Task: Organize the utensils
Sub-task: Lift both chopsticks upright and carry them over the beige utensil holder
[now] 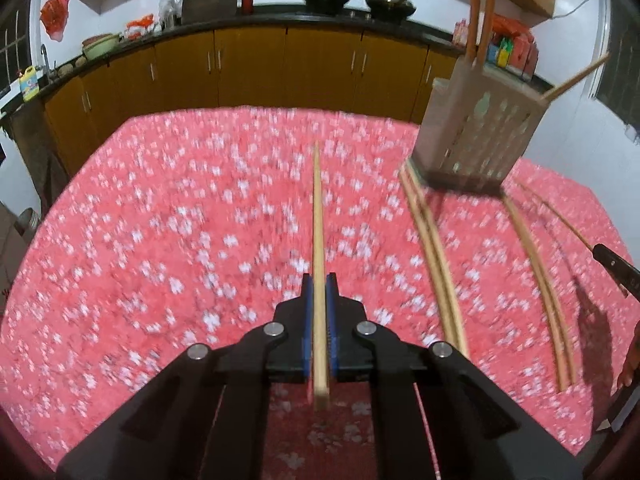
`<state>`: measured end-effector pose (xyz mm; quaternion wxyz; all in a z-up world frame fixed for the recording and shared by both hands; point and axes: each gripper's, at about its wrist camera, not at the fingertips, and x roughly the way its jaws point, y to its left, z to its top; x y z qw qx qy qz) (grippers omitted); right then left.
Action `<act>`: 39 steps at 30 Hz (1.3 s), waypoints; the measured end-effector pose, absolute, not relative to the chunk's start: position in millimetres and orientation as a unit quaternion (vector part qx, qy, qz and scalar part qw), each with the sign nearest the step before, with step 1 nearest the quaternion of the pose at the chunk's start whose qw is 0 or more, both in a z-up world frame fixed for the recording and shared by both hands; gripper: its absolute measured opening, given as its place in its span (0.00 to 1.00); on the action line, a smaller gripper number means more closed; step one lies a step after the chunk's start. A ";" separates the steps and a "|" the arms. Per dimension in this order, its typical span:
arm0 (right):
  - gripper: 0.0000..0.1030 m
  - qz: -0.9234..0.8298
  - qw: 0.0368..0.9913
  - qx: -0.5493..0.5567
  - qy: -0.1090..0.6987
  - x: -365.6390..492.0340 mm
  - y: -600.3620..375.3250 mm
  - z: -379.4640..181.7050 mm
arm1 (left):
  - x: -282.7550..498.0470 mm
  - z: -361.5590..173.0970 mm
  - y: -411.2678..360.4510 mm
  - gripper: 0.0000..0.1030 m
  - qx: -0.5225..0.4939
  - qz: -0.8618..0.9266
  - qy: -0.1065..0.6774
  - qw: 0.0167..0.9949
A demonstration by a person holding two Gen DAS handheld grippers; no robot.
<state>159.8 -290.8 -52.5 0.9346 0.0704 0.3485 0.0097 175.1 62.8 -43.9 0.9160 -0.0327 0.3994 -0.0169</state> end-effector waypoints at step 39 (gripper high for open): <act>0.07 0.104 0.987 0.108 0.062 155.1 -260.0 148.7 | 179.0 171.8 7.6 0.07 -0.074 -0.132 0.147 0.977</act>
